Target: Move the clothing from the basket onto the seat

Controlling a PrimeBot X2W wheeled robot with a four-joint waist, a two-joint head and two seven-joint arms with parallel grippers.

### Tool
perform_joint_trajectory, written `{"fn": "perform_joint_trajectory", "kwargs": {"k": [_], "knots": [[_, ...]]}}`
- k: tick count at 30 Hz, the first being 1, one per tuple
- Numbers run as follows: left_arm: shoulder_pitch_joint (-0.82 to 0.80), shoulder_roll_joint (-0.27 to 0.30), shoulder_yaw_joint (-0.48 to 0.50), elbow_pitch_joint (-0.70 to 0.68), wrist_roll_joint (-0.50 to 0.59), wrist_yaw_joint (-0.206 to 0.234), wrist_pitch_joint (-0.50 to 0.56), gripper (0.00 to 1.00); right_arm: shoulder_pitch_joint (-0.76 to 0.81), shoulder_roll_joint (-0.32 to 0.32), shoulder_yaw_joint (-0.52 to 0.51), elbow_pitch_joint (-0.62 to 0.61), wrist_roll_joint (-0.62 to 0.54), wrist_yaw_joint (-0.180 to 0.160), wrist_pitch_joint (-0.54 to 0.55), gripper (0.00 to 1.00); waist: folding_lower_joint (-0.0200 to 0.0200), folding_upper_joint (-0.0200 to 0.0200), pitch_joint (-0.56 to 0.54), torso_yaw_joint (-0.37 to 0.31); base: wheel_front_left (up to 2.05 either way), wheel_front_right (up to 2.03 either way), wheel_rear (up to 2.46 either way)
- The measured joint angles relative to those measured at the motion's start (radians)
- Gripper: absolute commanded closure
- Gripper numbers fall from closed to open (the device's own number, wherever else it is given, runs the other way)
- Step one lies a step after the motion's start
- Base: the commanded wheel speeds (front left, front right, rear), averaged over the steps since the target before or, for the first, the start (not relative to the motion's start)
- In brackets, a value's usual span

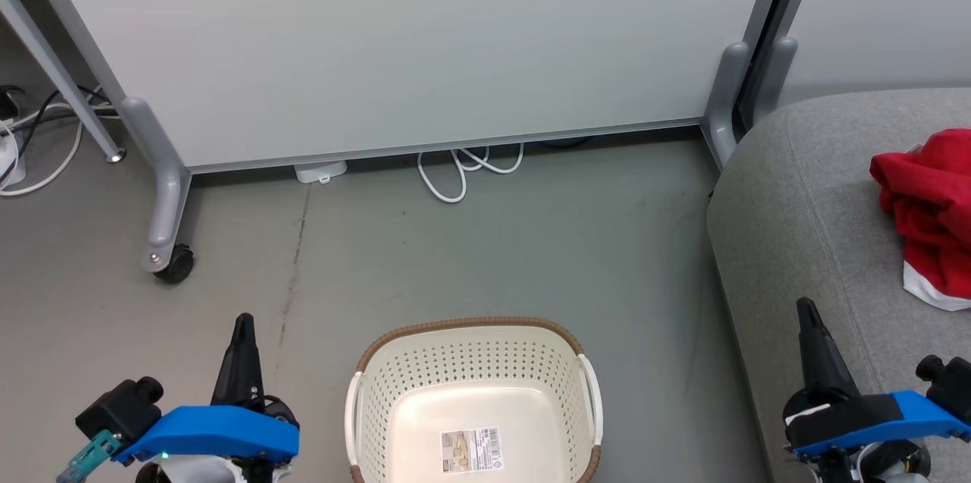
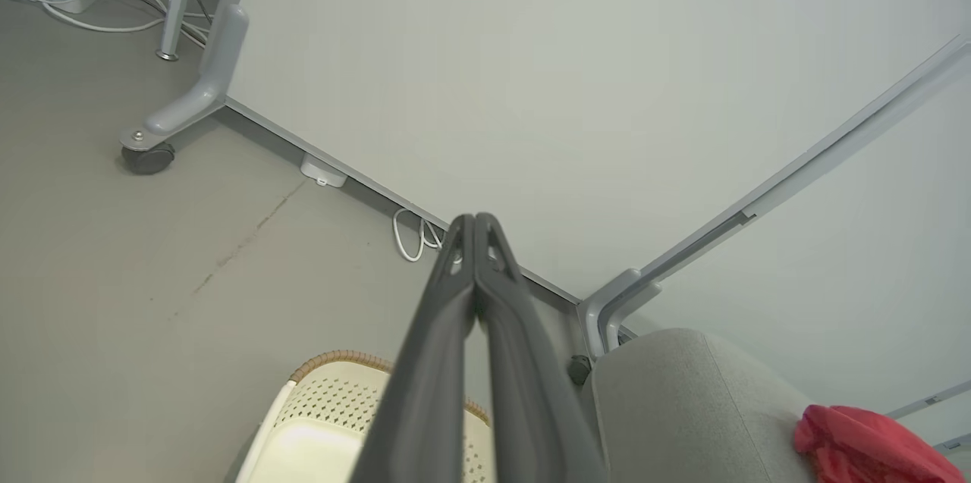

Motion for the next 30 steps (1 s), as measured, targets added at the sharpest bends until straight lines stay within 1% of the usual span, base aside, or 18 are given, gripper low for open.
{"fn": "perform_joint_trajectory", "kwargs": {"k": [15,30], "knots": [[-0.007,0.0,0.026,-0.014,-0.21,-0.003,0.052,1.0,-0.003,0.005,-0.01,-0.004,0.207,0.0,0.054,1.0,0.0001,0.0,-0.007,-0.007,0.0,0.0,0.0],[-0.016,0.0,0.05,-0.026,-0.378,-0.006,0.095,1.0,-0.006,0.008,-0.021,-0.007,0.372,0.0,0.097,1.0,0.0,0.0,-0.013,-0.014,0.0,0.0,0.0]]}}
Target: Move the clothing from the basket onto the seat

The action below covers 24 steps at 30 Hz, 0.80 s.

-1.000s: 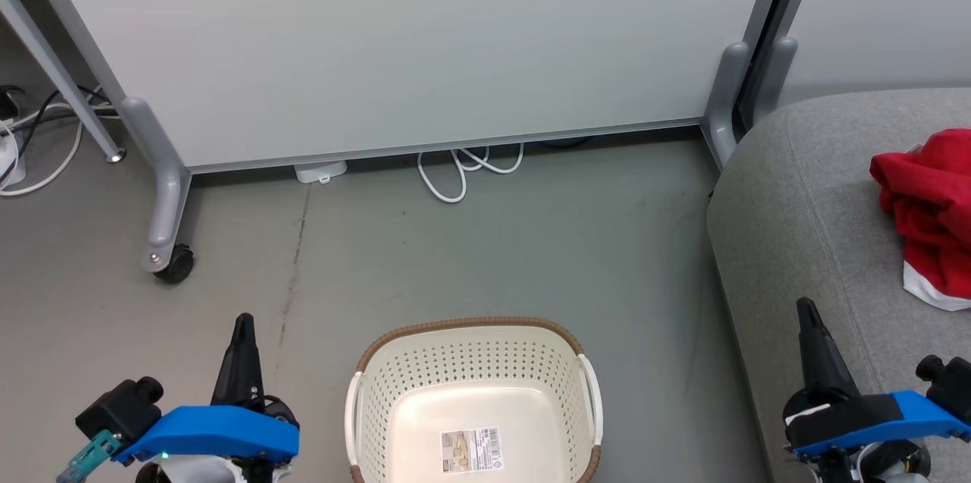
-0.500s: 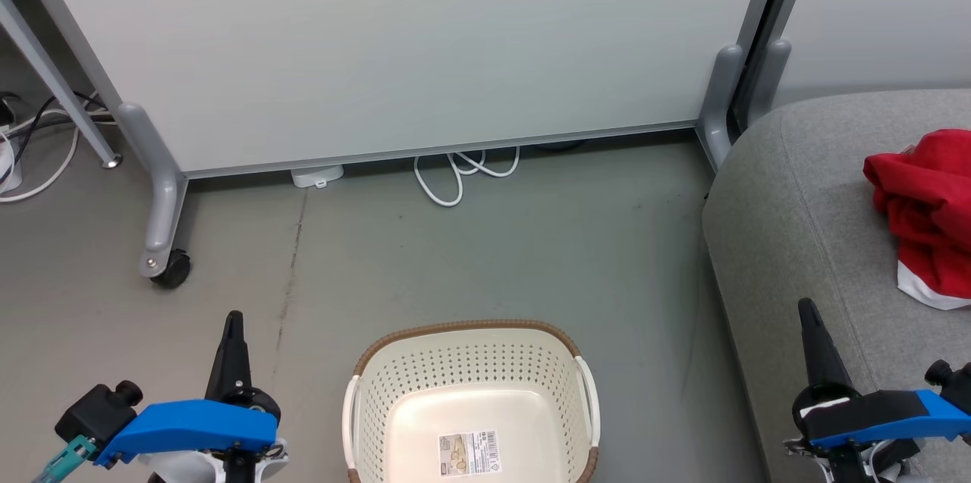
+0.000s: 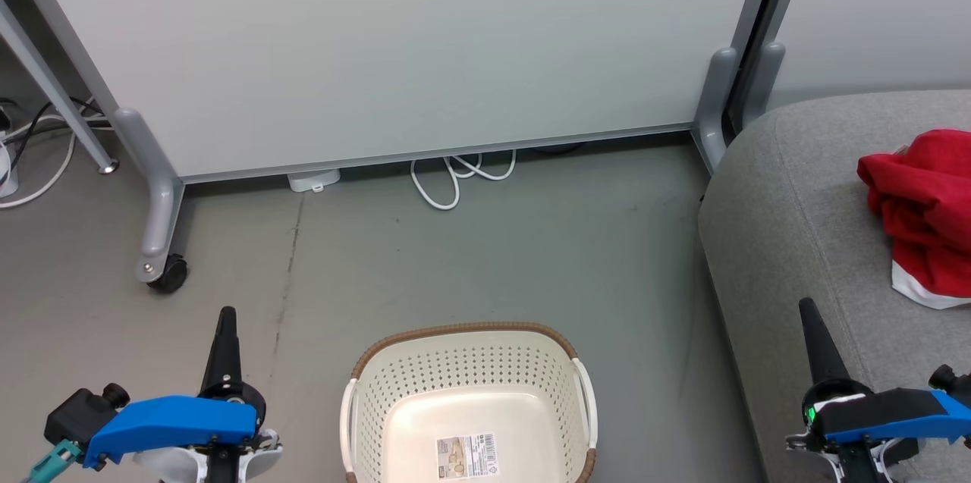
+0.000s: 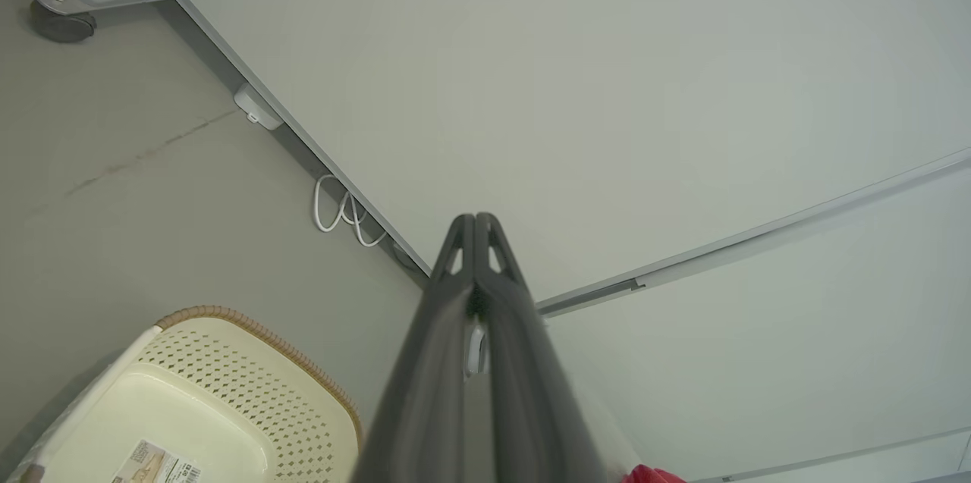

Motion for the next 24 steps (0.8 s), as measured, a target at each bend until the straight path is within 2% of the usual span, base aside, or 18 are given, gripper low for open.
{"fn": "perform_joint_trajectory", "kwargs": {"k": [24], "knots": [[-0.006,0.0,0.03,-0.014,-0.228,-0.002,0.057,1.0,-0.01,0.004,-0.013,-0.003,0.226,0.0,0.057,1.0,0.0,0.0,-0.01,-0.011,0.0,0.0,0.0]]}}
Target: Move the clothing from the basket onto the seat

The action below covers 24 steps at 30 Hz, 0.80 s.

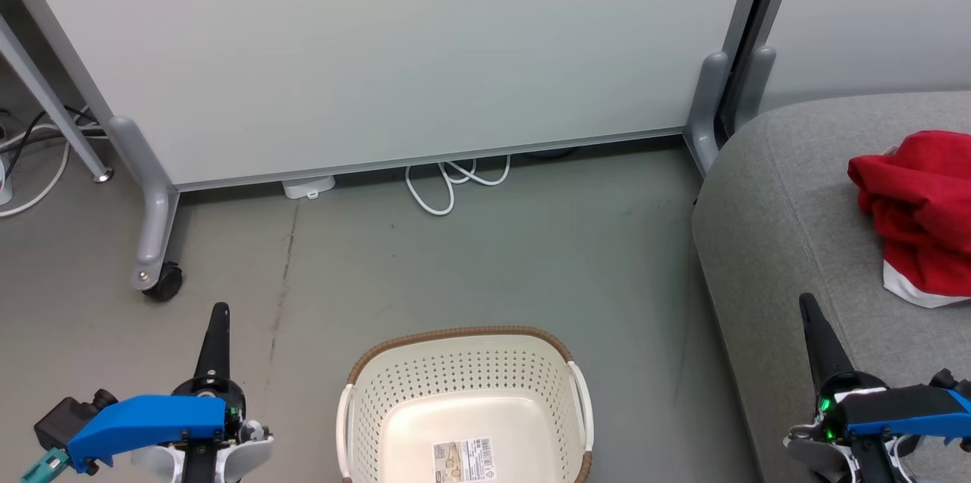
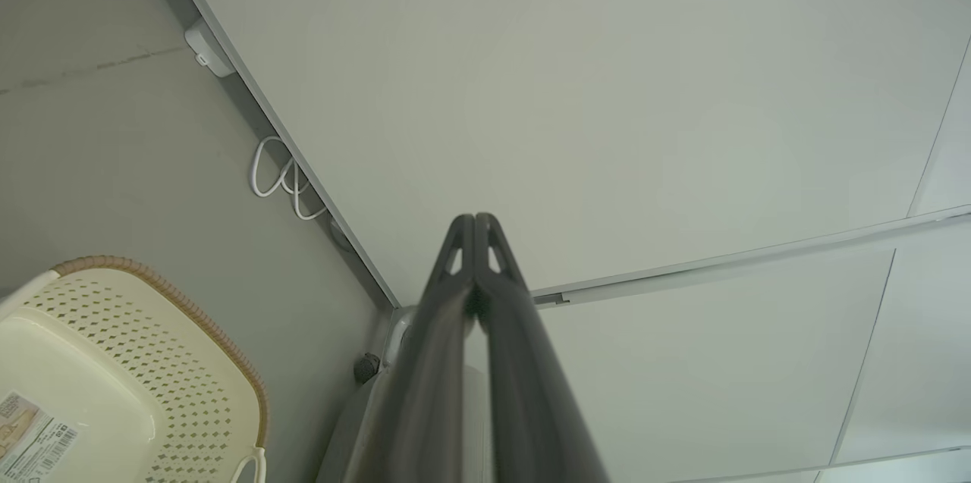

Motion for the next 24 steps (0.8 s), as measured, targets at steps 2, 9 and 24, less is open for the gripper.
{"fn": "perform_joint_trajectory", "kwargs": {"k": [2,9,24], "knots": [[0.0,0.0,0.002,-0.002,-0.016,0.0,0.005,1.0,-0.002,0.0,-0.001,0.0,0.016,0.0,0.004,1.0,0.0,0.0,-0.001,-0.001,0.0,0.0,0.0],[-0.005,0.0,0.008,-0.004,-0.073,-0.003,0.018,1.0,-0.004,0.001,-0.004,-0.001,0.073,0.0,0.017,1.0,0.0,0.0,-0.004,-0.004,0.0,0.0,0.0],[-0.009,0.0,0.023,-0.012,-0.186,-0.003,0.047,1.0,-0.009,0.003,-0.009,-0.004,0.184,0.0,0.047,1.0,0.0,0.0,-0.01,-0.011,0.0,0.0,0.0]]}}
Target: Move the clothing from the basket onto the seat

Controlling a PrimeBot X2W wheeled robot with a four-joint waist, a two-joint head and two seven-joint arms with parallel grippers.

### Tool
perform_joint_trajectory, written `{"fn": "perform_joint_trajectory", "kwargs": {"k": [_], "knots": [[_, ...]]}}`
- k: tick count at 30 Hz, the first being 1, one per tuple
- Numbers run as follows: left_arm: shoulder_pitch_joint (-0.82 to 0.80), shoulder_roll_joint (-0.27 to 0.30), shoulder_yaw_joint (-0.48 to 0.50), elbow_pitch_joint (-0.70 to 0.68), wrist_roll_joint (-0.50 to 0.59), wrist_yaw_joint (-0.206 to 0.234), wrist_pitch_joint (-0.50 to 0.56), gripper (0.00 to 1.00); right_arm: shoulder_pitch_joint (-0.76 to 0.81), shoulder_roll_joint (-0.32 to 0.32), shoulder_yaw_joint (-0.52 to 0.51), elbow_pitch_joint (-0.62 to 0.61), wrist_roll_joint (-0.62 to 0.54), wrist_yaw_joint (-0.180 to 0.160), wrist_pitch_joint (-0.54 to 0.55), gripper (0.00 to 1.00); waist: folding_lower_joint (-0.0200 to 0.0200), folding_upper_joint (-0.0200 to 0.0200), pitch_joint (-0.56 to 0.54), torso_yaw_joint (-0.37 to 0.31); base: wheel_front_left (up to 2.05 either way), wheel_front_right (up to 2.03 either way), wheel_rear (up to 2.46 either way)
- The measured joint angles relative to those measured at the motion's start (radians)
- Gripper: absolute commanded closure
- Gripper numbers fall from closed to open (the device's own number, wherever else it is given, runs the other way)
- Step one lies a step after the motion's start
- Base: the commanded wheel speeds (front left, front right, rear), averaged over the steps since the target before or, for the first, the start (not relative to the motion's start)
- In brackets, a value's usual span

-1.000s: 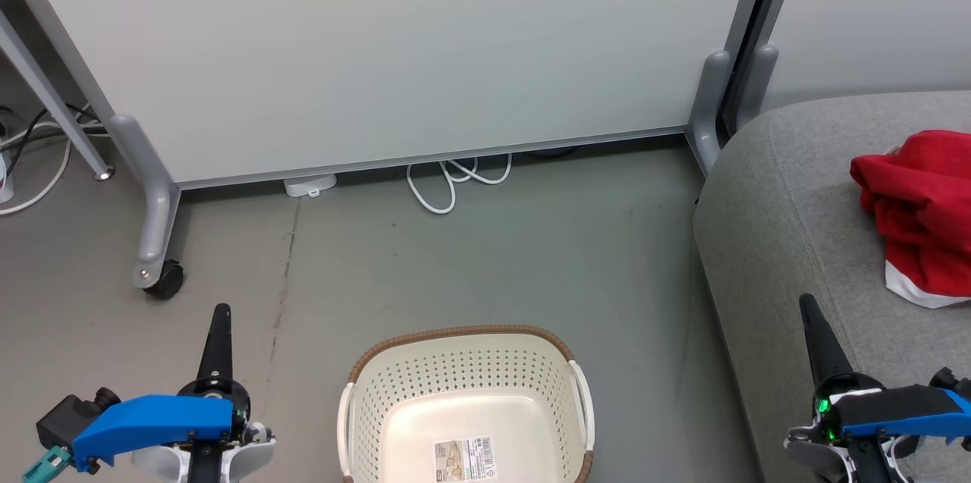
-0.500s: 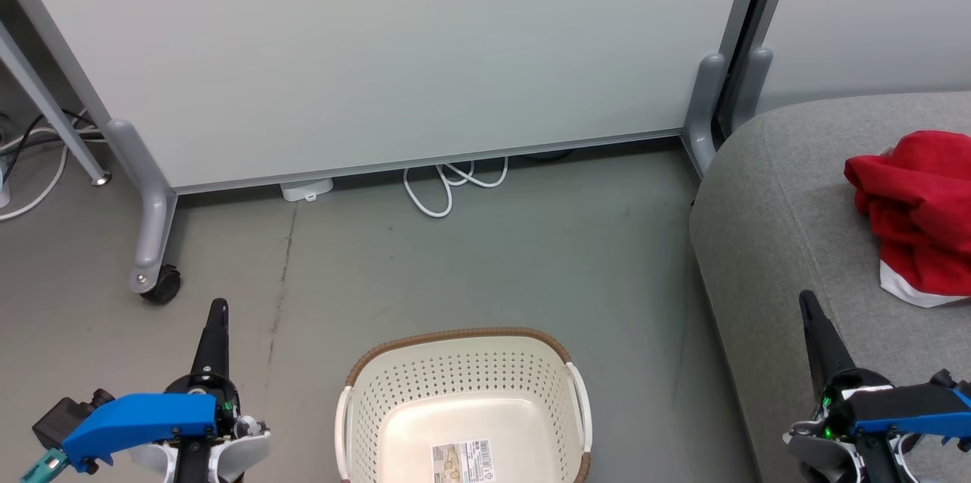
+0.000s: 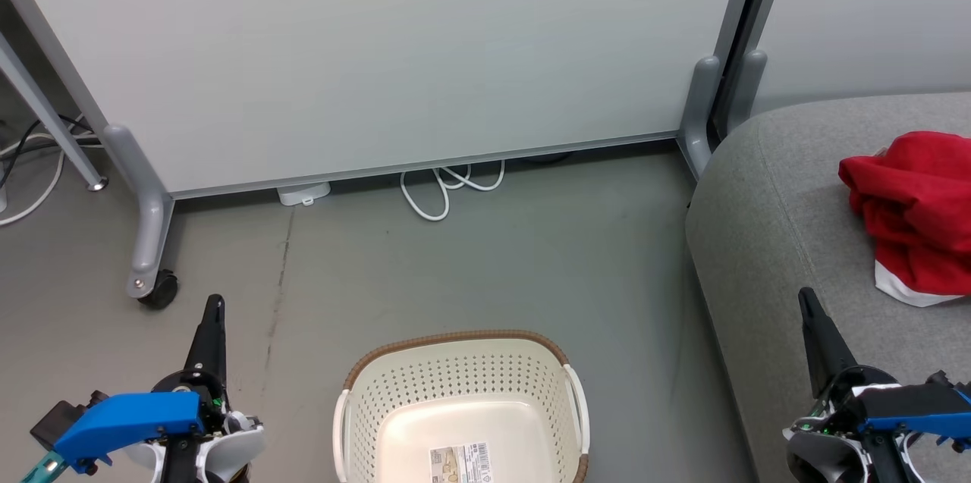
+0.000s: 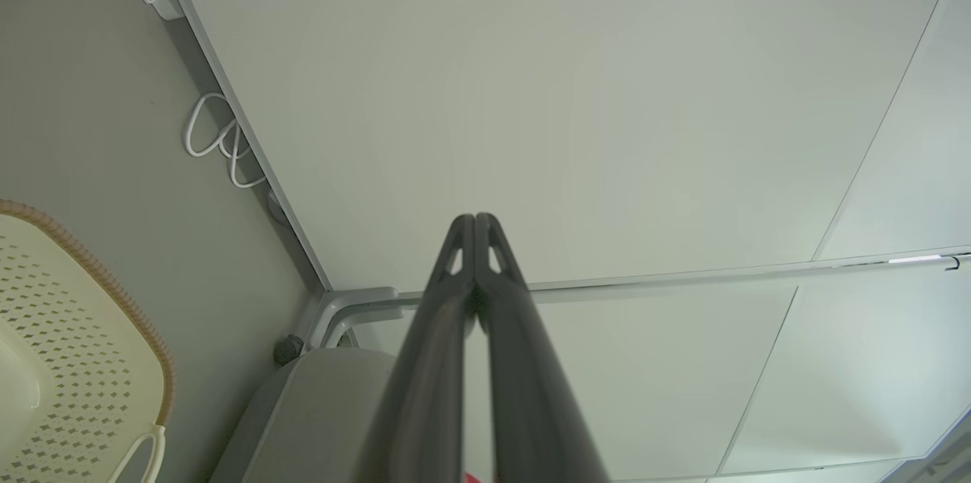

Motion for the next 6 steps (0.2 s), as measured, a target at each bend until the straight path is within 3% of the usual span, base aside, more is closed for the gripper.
{"fn": "perform_joint_trajectory", "kwargs": {"k": [6], "knots": [[-0.001,0.0,0.007,-0.002,-0.043,-0.002,0.011,1.0,-0.001,0.001,-0.003,-0.001,0.039,0.0,0.011,1.0,0.0,0.0,-0.003,-0.003,0.0,0.0,0.0]]}}
